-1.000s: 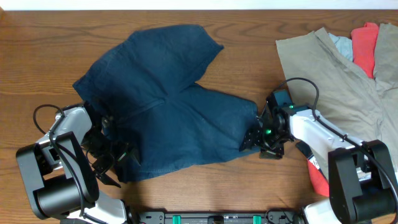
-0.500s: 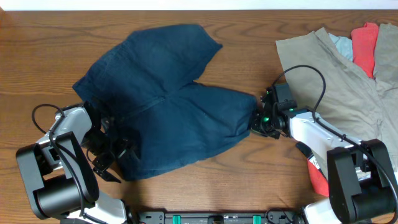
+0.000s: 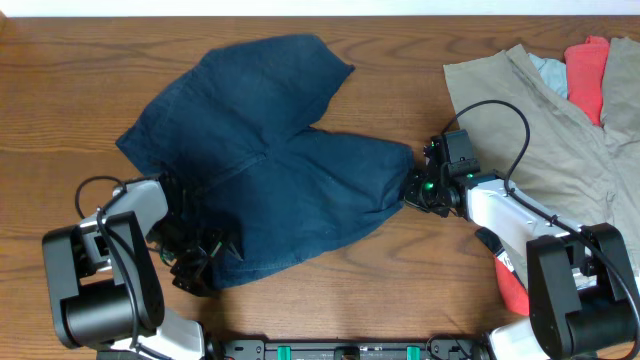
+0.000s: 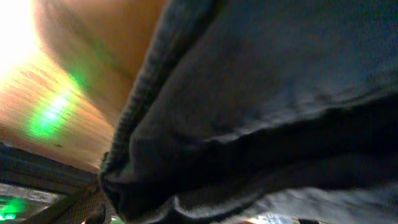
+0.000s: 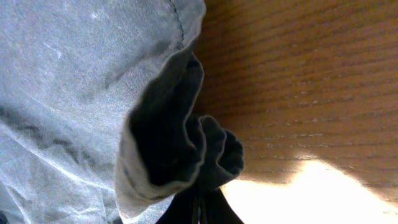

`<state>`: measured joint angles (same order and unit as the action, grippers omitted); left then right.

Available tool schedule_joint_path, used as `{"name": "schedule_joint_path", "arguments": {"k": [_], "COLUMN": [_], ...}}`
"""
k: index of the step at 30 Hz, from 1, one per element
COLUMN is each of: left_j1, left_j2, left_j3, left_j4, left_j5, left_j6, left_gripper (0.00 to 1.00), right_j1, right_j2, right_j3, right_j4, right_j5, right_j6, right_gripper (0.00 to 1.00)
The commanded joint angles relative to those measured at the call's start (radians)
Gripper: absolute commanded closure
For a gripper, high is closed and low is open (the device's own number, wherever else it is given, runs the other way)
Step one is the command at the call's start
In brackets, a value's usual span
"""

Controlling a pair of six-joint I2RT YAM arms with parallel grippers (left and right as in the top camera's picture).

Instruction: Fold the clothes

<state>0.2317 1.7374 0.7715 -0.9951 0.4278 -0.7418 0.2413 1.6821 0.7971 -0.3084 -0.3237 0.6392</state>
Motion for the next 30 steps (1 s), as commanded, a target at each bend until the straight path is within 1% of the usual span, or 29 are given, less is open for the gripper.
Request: {"name": "schedule_joint_path", "arguments": {"k": [1,2,3,4,6,8,9,11,16,21,25,27,28,30], "left_j1": [-0.007,-0.007,-0.007,-0.006,-0.007,-0.007,-0.007,-0.007,-0.007,-0.032,-0.101,-0.148,-0.19,-0.225], "left_j2": [0.003,0.003,0.003,0.003,0.001,-0.002,-0.005,-0.013,-0.08,-0.225,-0.365,-0.431,-0.486,-0.536], "left_j3": [-0.051,-0.05,-0.047,-0.042,-0.028,-0.016,-0.006,0.016,0.069,0.104,0.115,0.116,0.117,0.117], "left_j4": [0.077,0.092,0.099,0.101,0.1,0.096,0.091,0.072,0.0,-0.037,-0.043,-0.051,-0.066,-0.08], "left_j5": [-0.025,-0.043,-0.061,-0.075,-0.109,-0.124,-0.126,-0.125,-0.126,-0.126,-0.126,-0.126,-0.126,-0.126], "left_j6": [-0.11,-0.11,-0.11,-0.11,-0.105,-0.092,-0.071,-0.029,0.045,0.061,0.069,0.069,0.068,0.068], "left_gripper": [0.16,0.24,0.34,0.48,0.73,0.79,0.85,0.94,0.94,0.94,0.94,0.94,0.94,0.94], "right_j1": [-0.02,-0.02,-0.02,-0.02,-0.021,-0.026,-0.031,-0.045,-0.096,-0.165,-0.214,-0.233,-0.248,-0.257], "right_j2": [0.009,0.009,0.009,0.009,0.008,0.008,0.008,0.008,0.008,0.008,0.008,0.008,0.006,-0.001], "right_j3": [0.014,0.014,0.014,0.014,0.015,0.026,0.036,0.074,0.203,0.335,0.422,0.466,0.51,0.549], "right_j4": [0.0,0.0,0.0,0.001,0.0,-0.018,-0.037,-0.097,-0.254,-0.411,-0.533,-0.599,-0.661,-0.708], "right_j5": [0.01,0.01,0.01,0.01,0.021,0.034,0.045,0.078,0.142,0.163,0.163,0.163,0.163,0.163], "right_j6": [0.012,0.013,0.019,0.019,0.019,0.019,0.018,0.016,-0.055,-0.099,-0.15,-0.175,-0.201,-0.23], "right_gripper": [0.99,0.99,0.99,0.99,0.99,0.99,0.99,0.99,0.99,0.99,0.99,0.99,0.99,0.99]}}
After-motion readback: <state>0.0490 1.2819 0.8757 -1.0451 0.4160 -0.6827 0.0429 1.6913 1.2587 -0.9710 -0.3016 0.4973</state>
